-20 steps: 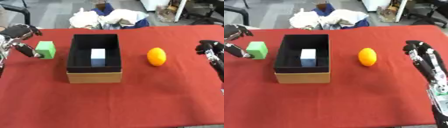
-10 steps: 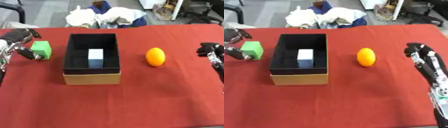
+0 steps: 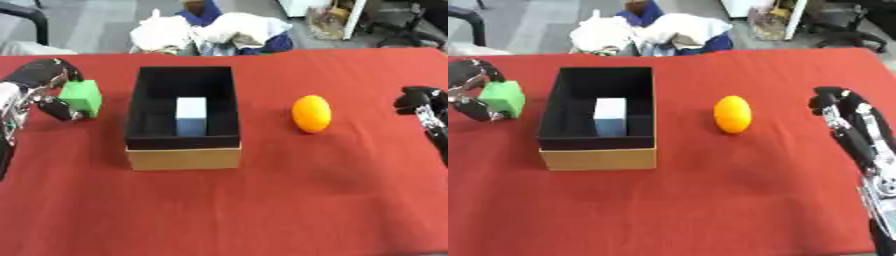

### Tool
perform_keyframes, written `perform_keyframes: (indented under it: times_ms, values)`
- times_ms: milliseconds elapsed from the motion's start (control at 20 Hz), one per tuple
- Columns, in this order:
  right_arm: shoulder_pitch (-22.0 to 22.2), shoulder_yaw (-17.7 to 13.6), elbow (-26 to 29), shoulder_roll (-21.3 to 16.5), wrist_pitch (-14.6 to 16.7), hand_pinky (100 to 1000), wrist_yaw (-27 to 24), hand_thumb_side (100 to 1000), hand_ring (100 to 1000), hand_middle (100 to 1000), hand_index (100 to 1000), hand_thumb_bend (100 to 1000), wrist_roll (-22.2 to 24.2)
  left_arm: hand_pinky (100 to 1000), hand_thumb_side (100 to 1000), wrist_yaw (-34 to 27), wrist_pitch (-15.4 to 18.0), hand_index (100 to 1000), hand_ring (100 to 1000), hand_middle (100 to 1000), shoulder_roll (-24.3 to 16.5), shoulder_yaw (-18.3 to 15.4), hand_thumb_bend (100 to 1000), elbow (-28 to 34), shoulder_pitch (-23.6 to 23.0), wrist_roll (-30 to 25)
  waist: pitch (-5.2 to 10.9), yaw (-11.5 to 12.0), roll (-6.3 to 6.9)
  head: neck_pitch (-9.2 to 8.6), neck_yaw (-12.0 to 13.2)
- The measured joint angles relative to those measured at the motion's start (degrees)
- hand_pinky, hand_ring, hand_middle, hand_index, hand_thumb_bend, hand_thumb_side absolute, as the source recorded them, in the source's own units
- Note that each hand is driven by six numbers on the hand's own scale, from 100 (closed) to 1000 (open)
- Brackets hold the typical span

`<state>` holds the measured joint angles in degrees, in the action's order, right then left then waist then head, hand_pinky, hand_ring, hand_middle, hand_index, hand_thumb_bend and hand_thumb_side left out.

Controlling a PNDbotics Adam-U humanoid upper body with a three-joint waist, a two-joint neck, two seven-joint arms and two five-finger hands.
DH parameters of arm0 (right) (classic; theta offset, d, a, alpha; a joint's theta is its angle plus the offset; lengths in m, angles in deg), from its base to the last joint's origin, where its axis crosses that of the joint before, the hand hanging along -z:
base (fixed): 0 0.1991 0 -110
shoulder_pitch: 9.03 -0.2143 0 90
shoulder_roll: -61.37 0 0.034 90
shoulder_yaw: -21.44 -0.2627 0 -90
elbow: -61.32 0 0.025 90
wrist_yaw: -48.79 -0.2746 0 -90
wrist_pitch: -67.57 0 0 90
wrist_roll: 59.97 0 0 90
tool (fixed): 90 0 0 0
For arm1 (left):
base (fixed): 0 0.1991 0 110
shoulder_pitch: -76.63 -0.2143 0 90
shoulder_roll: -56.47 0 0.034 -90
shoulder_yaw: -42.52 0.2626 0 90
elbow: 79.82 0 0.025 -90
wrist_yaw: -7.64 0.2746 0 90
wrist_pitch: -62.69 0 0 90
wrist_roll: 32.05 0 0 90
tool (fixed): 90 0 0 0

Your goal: Pick up objects on the table and place them in the box.

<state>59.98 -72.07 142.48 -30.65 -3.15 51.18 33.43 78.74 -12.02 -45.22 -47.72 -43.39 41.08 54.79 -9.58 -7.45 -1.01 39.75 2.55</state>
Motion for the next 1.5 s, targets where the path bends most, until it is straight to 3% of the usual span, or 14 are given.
perform_keyframes:
  times_ms: [450, 1000, 1150, 1200, 1250, 1500]
  values:
    - [0.41, -0.01, 0.0, 0.02, -0.03, 679, 0.0, 703, 685, 605, 763, 100, 0.03, 615, 112, -7.76, 3.2, 652, 563, 550, -0.05, 2.68, 458, 9.41, 1.21, -2.76, 1.97, 0.89, 0.24, 0.23, -0.29]
    - [0.84, 0.02, -0.01, 0.07, -0.14, 679, -0.01, 707, 684, 604, 763, 100, 0.34, 626, 164, -19.32, 9.34, 664, 574, 564, 3.33, 10.46, 425, 20.73, 2.67, -10.81, 2.79, 0.82, 0.53, 0.55, -0.35]
    - [0.84, 0.02, -0.01, 0.08, -0.1, 679, -0.02, 708, 684, 604, 763, 100, 0.49, 631, 203, -21.29, 11.05, 673, 583, 574, 4.24, 12.88, 437, 22.41, 2.67, -12.77, 2.79, 0.75, 0.59, 0.55, -0.21]
    - [0.84, 0.02, -0.01, 0.08, -0.12, 679, -0.02, 708, 684, 604, 763, 100, 0.54, 632, 211, -21.8, 11.65, 680, 585, 578, 4.54, 13.76, 479, 22.78, 2.67, -13.53, 2.79, 0.75, 0.62, 0.55, -0.18]
    - [0.84, 0.03, -0.01, 0.08, -0.13, 679, -0.02, 709, 684, 604, 763, 100, 0.57, 633, 235, -22.18, 12.19, 683, 587, 580, 4.78, 14.52, 431, 22.94, 2.67, -14.28, 2.79, 0.73, 0.66, 0.55, -0.17]
    - [0.84, 0.04, -0.01, 0.09, -0.14, 679, -0.03, 710, 685, 604, 763, 100, 0.61, 639, 344, -22.97, 14.0, 697, 598, 594, 6.14, 16.71, 382, 22.49, 2.21, -17.66, 2.79, 0.7, 0.7, 0.55, -0.13]
